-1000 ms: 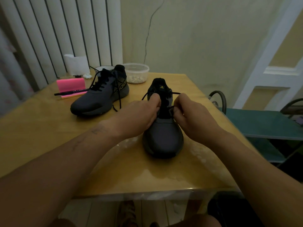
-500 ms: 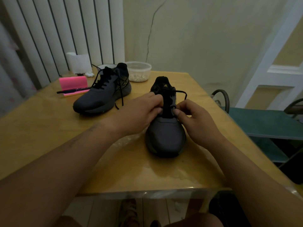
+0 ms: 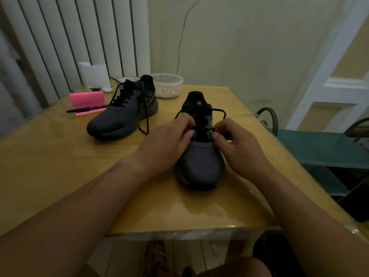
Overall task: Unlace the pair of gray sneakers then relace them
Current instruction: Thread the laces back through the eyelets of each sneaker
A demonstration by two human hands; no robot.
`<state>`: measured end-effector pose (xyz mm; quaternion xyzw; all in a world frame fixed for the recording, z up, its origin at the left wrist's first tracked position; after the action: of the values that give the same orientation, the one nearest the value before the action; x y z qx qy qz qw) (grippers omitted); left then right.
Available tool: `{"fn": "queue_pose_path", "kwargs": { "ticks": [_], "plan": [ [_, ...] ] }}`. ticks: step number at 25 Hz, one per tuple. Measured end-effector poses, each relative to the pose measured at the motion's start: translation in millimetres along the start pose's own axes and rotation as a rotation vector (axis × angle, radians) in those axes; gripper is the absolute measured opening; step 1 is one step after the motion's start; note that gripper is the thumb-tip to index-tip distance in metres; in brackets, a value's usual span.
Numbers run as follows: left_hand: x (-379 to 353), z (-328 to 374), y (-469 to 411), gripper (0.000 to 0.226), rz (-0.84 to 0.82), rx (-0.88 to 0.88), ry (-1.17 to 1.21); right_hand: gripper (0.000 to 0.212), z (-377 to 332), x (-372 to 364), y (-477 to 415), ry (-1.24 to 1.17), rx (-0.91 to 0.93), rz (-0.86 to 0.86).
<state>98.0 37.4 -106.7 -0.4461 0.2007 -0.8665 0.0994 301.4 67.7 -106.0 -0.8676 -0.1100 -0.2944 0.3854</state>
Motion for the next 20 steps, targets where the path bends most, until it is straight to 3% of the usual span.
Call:
{"fn": "queue_pose_path", "kwargs": {
  "ticks": [6, 10, 16, 20],
  "plan": [
    [-1, -3, 3, 0.019, -0.19, 0.265, 0.362, 0.016, -5, 0, -1, -0.077, -0.032, -0.083],
    [-8, -6, 5, 0.02, -0.269, 0.42, 0.582, 0.02, 5, -4, 8, -0.384, -0.196, -0.021],
    [-12, -9, 7, 0.008, -0.304, 0.465, 0.729, 0.017, 9, -12, 7, -0.535, -0.31, 0.043],
    [-15, -7, 3, 0.018, -0.269, 0.474, 0.729, 0.009, 13, -16, 6, -0.655, -0.359, 0.085]
  ]
}}
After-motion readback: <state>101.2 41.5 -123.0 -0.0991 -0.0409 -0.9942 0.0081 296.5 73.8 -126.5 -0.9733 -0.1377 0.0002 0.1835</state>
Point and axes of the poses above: each hand's wrist, its own y-axis away from the middle knuckle, its own x-axis out of the back of the hand, z = x × y, the point moved 3 cm from there along -y, towards the middle knuckle, and after that the axes turned 14 degrees about x, right-handed, at the moved point
